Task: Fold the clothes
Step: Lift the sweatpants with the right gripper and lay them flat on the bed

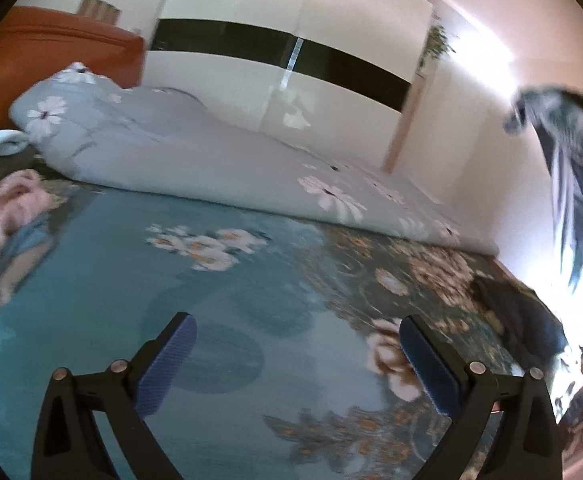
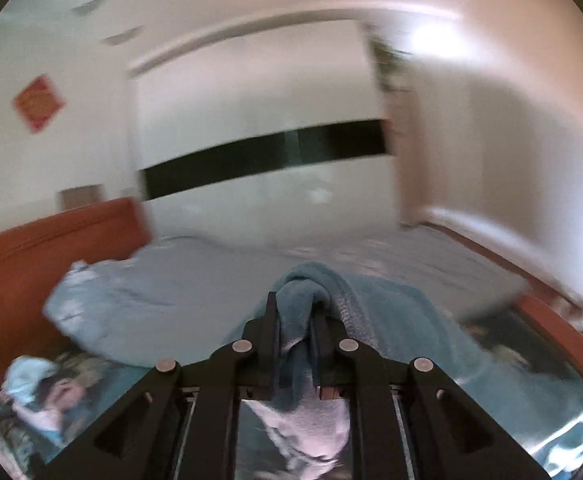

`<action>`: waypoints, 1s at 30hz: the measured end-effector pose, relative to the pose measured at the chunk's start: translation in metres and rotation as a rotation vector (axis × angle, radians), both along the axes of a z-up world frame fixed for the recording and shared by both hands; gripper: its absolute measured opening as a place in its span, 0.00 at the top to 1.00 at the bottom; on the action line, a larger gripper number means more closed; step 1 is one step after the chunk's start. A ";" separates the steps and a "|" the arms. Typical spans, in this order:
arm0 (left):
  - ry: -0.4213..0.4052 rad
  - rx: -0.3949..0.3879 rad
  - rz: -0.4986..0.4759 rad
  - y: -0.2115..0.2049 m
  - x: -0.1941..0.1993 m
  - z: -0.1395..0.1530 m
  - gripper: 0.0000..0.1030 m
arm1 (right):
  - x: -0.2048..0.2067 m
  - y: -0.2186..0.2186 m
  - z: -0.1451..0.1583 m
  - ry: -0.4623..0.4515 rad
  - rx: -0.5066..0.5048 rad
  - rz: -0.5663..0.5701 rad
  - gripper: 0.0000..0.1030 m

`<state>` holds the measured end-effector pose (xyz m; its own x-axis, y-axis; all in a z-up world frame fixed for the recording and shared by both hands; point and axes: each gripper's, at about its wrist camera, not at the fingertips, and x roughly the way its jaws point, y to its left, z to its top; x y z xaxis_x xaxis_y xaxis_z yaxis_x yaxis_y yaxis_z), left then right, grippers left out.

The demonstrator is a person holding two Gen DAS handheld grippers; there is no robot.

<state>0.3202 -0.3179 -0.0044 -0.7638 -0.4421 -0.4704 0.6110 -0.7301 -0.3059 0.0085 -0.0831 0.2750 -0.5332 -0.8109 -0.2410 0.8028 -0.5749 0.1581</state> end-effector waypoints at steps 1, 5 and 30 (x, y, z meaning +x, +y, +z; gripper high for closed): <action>0.005 -0.003 0.021 -0.005 0.007 0.002 0.00 | 0.015 -0.022 0.010 -0.008 -0.018 0.070 0.88; 0.019 -0.026 0.115 -0.023 0.045 0.014 0.00 | 0.065 -0.082 0.041 -0.026 -0.104 0.281 0.88; -0.066 0.088 0.207 -0.059 0.081 -0.033 0.00 | -0.056 -0.088 -0.299 -0.711 0.235 0.106 0.88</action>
